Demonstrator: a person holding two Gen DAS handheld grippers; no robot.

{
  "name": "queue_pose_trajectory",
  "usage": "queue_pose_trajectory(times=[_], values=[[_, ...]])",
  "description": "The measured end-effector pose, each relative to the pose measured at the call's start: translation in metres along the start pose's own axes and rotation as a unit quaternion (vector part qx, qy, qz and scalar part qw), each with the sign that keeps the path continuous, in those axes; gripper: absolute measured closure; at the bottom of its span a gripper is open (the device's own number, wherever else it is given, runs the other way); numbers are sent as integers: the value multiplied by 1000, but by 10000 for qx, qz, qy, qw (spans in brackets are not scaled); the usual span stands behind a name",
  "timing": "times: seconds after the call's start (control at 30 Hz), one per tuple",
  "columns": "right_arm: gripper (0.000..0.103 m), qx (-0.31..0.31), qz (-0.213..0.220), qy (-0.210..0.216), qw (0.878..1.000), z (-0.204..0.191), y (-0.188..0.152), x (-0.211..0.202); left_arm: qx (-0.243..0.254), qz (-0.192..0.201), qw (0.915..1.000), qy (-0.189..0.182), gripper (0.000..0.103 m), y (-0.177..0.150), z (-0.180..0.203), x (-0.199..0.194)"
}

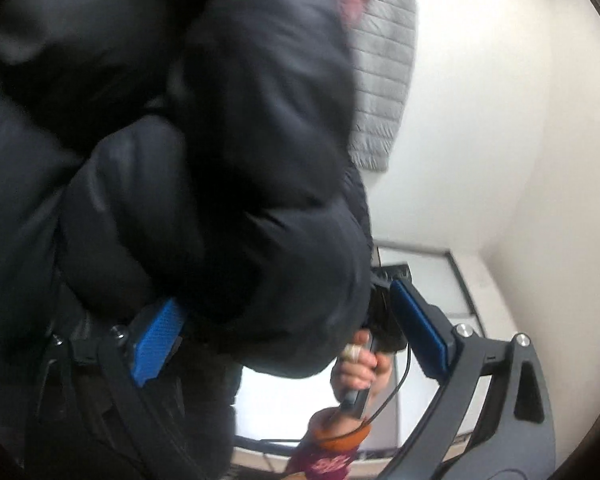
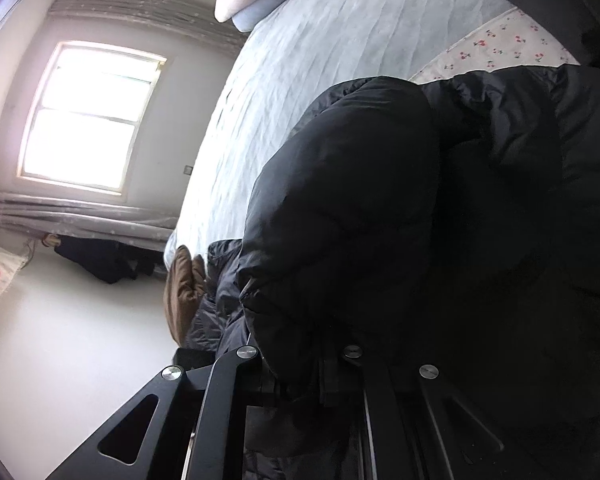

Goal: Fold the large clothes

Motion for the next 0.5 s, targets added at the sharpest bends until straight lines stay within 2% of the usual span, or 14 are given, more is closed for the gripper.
queue_pose_trajectory(times=[0.17, 0.3, 0.37, 0.43, 0.47, 0.5], values=[[92, 15, 33, -88, 10000, -2, -6, -8, -255, -198, 9995, 19, 5, -14, -8, 14], [92, -1, 43, -117, 9999, -9, -9, -7, -469, -143, 9988, -8, 2, -15, -12, 21], [92, -33, 38, -110, 9999, -11, -17, -10, -602, -31, 9982, -9, 2, -11, -14, 28], [92, -89, 36, -129, 9999, -13, -20, -13, -646, 421, 9968, 189, 2, -5, -13, 18], [92, -109, 29, -141, 9998, -12, -22, -16, -602, 593, 9961, 256, 8, -4, -11, 14], [92, -137, 16, -180, 9997, -13, -24, -15, -432, 871, 9942, 451, 23, 3, -1, 9]])
Point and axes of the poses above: each gripper's, at about its wrist camera, not at the fingertips, and x roughly the way its jaws point, z to its right, y to its top, the point moved 3 cm from there along x, roughly the way its jaws point, and after that the axes turned 10 degrees about -z, right-handed, at the moved point
